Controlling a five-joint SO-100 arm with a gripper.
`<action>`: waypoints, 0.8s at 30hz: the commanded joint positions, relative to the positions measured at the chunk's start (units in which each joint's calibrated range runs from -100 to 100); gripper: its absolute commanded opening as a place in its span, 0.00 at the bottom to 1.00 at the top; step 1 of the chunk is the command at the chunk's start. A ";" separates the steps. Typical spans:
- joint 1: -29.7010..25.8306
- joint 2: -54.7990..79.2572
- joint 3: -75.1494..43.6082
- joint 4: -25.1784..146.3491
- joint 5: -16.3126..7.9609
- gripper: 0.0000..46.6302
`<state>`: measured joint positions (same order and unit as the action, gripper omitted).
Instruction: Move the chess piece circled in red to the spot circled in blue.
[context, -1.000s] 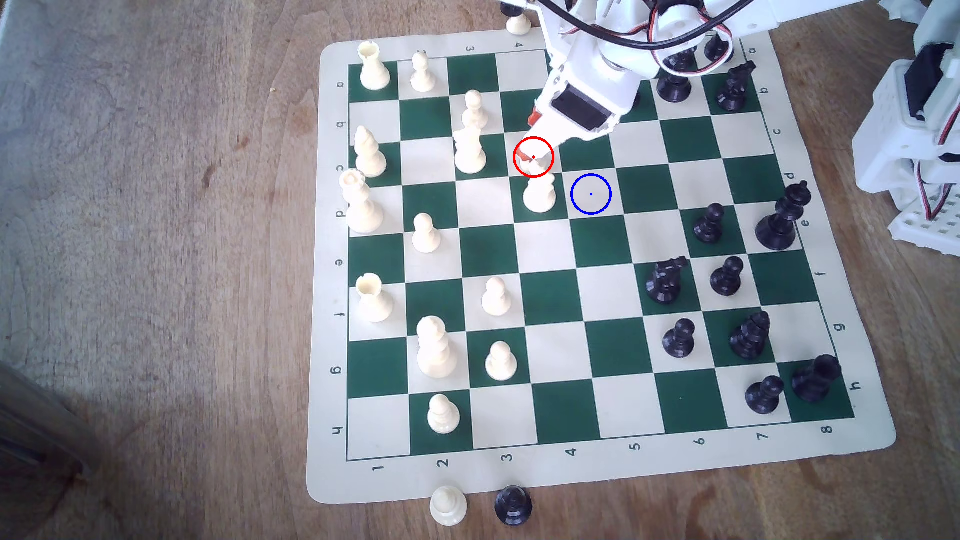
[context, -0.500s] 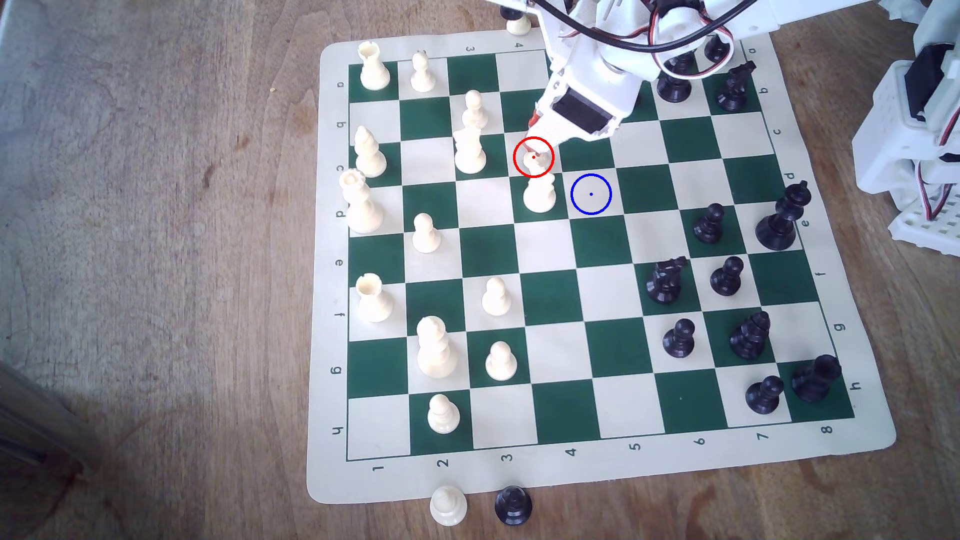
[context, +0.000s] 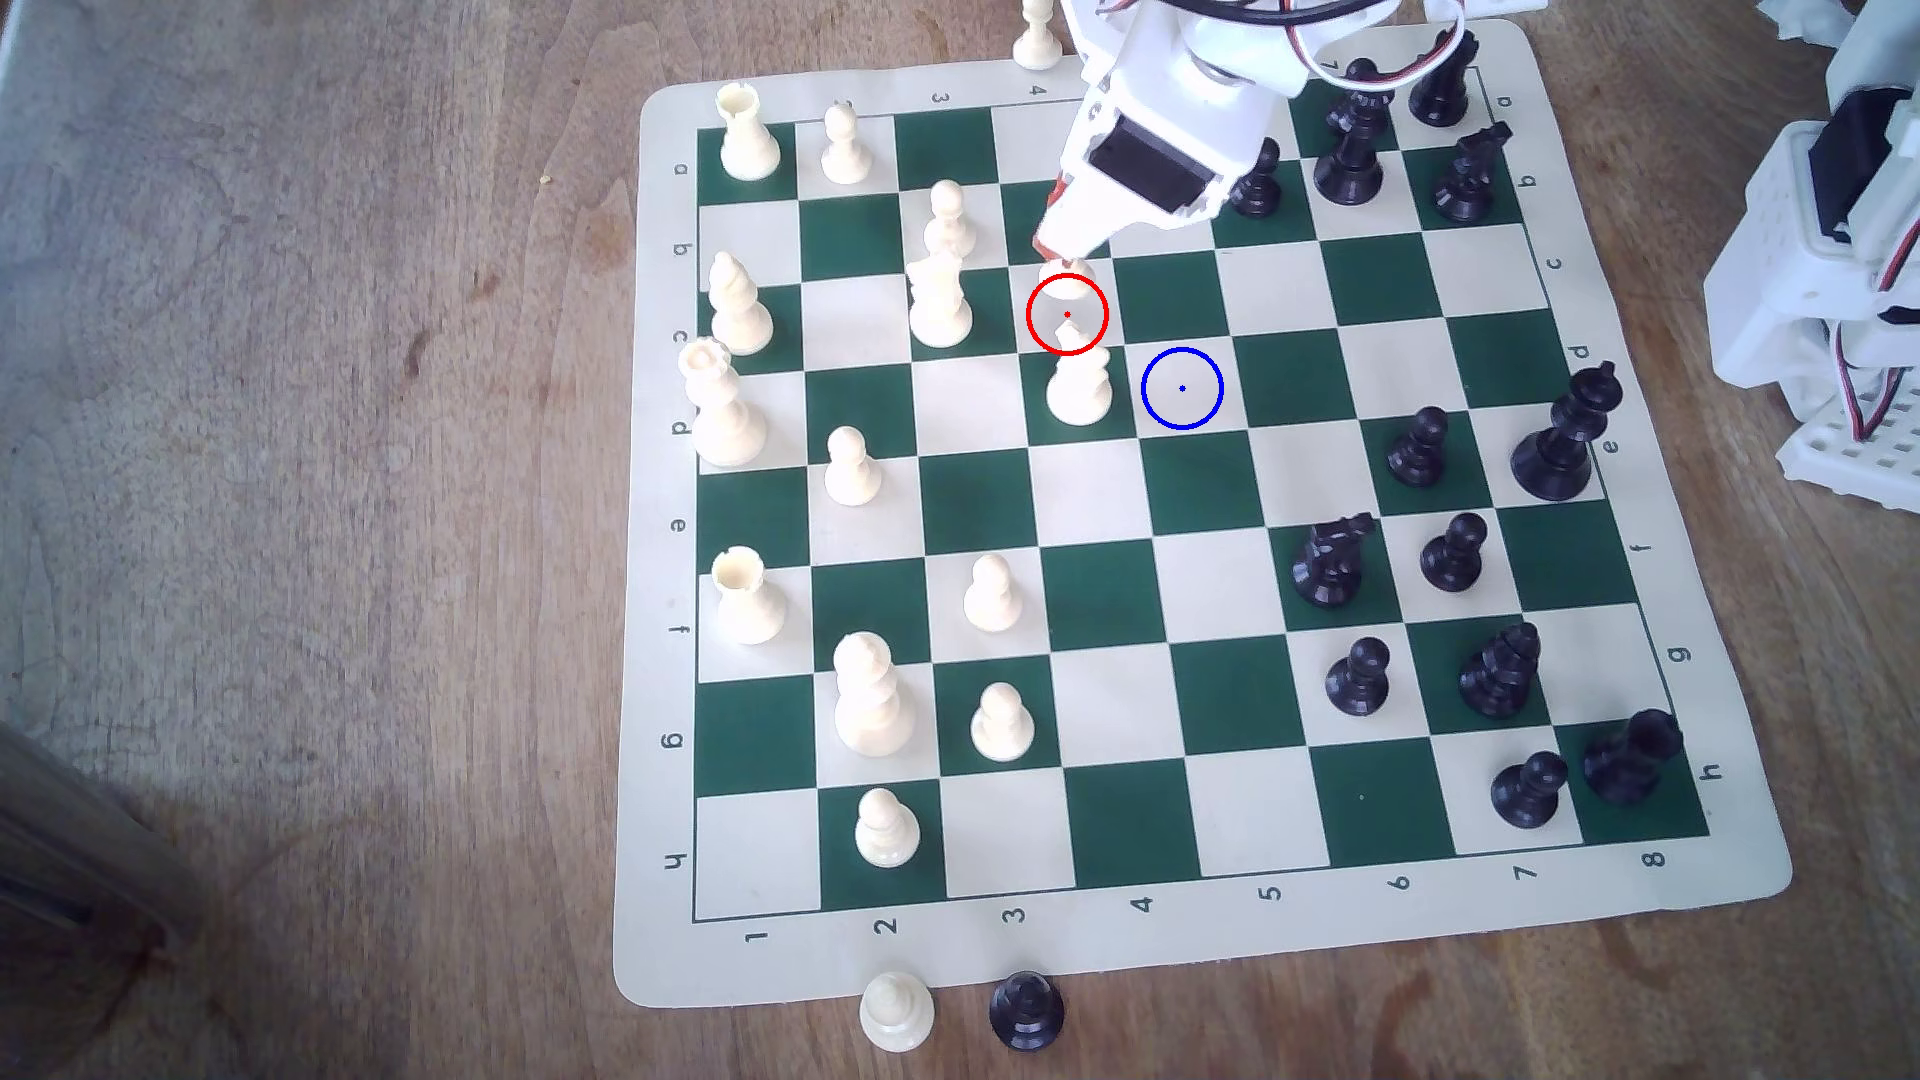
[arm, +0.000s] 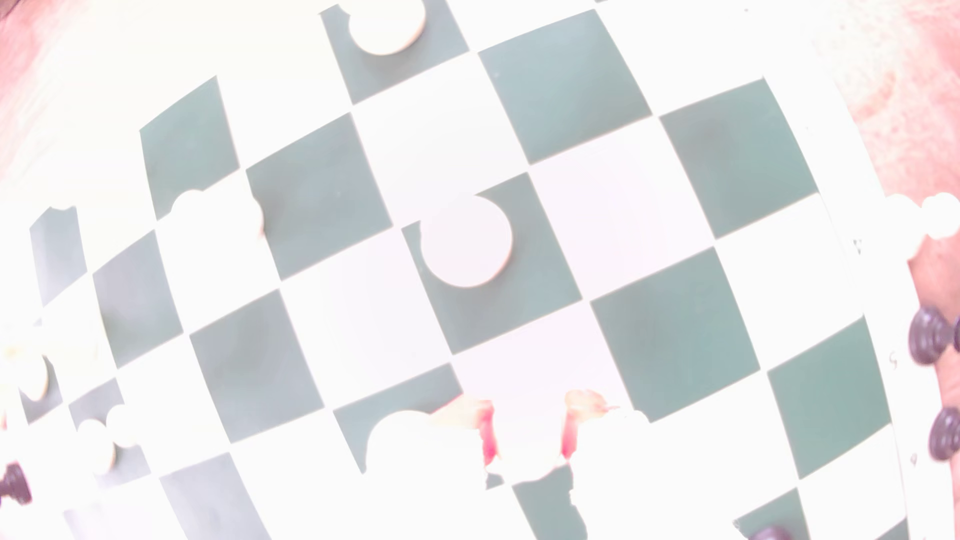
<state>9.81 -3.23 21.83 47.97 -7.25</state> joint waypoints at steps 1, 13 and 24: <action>-0.54 -7.81 -1.25 6.00 1.86 0.01; -6.72 -14.09 19.61 -0.79 1.56 0.01; -6.25 -10.27 18.88 -6.44 1.47 0.02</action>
<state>3.17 -12.78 42.52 42.31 -5.89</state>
